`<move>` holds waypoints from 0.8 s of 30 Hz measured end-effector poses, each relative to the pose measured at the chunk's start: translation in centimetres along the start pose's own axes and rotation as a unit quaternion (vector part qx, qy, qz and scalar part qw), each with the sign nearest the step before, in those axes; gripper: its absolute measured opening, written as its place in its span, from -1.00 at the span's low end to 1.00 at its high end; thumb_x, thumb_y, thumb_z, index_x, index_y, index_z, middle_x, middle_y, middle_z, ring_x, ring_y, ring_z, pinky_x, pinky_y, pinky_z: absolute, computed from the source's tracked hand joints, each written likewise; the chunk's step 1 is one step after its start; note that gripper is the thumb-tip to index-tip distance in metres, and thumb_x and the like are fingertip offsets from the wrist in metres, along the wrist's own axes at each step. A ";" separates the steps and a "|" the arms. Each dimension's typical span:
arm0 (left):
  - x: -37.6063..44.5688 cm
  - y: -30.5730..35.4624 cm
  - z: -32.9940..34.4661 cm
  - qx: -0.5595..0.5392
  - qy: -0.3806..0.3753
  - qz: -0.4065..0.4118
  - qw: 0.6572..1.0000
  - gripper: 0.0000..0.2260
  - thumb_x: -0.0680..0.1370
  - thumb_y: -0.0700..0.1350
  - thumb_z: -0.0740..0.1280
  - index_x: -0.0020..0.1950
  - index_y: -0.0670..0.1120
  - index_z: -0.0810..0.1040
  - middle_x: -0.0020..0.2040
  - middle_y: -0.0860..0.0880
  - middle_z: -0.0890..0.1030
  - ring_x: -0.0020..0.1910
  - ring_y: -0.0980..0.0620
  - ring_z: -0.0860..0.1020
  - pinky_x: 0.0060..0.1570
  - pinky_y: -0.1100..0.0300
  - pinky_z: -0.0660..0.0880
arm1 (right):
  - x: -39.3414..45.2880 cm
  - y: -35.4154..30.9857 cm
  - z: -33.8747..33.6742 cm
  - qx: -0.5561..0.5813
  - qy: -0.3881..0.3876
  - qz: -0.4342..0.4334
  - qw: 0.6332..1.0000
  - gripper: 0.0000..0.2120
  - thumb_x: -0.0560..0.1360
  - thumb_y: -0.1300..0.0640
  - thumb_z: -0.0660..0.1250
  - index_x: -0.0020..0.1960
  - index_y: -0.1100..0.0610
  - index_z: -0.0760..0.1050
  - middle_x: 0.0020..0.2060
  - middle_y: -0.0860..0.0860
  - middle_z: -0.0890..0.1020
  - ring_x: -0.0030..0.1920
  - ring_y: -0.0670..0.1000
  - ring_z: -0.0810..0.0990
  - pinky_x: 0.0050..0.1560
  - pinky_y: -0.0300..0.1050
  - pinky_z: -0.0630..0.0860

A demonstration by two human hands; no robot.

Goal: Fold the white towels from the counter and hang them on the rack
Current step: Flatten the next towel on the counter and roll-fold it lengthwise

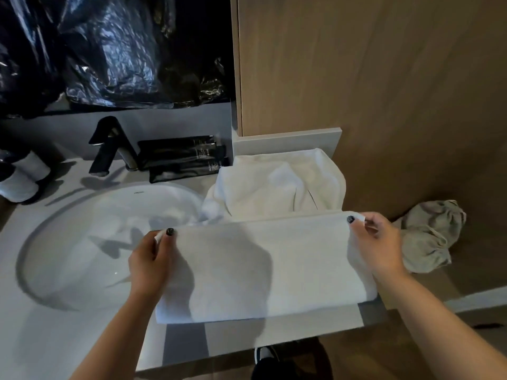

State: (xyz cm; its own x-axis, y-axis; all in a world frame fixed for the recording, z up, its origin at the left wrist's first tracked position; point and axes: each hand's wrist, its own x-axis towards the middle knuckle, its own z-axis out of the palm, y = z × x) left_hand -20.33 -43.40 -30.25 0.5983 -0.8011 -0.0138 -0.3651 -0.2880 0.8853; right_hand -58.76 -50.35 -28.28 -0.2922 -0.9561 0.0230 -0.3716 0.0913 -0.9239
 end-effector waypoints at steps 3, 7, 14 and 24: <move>1.7 -0.8 1.4 0.008 -0.002 -0.034 0.999 -0.81 0.63 0.02 0.27 -0.07 -0.05 0.56 -0.20 -0.11 0.61 -0.15 -0.13 0.55 -0.10 0.04 0.43 | 1.6 1.2 1.6 -0.008 0.014 0.014 1.000 -0.95 0.55 0.18 0.35 -0.09 0.10 0.56 -0.22 0.10 0.64 -0.22 0.05 0.57 -0.19 -0.16 0.49; 3.5 -2.8 2.7 0.013 -0.031 -0.065 0.997 -0.79 0.56 0.19 0.29 -0.02 0.09 0.61 -0.03 -0.07 0.65 -0.07 -0.08 0.59 0.06 0.00 0.51 | 2.2 2.5 3.0 -0.021 0.024 0.040 0.999 -0.95 0.56 0.19 0.33 -0.07 0.12 0.54 -0.20 0.12 0.62 -0.23 0.01 0.54 -0.23 -0.23 0.44; 4.7 -3.2 2.8 -0.100 -0.116 -0.169 0.974 -0.74 0.56 0.12 0.35 -0.16 -0.06 0.57 -0.29 -0.09 0.48 -0.27 -0.04 0.45 -0.24 0.11 0.35 | 2.4 3.8 3.7 0.038 0.007 0.107 0.993 -0.81 0.56 0.24 0.33 -0.21 0.05 0.49 -0.23 0.07 0.60 -0.25 -0.01 0.52 -0.20 -0.25 0.44; 3.3 -0.1 0.6 -0.182 -0.132 -0.148 0.963 -0.58 0.55 0.16 0.36 -0.18 -0.21 0.49 -0.35 -0.16 0.45 -0.35 -0.08 0.45 -0.30 0.05 0.42 | 1.0 1.1 0.1 0.184 -0.093 0.151 0.967 -0.69 0.33 0.03 0.46 0.03 0.11 0.67 0.00 0.11 0.71 0.05 0.13 0.69 0.16 0.06 0.58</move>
State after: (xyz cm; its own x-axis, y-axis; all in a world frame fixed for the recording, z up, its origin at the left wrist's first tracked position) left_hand -18.71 -46.35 -30.64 0.4181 -0.8317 -0.3654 0.0971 -0.3590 0.9283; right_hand -59.40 -51.21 -29.29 -0.1612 -0.9382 -0.3063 0.0540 0.3015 -0.9519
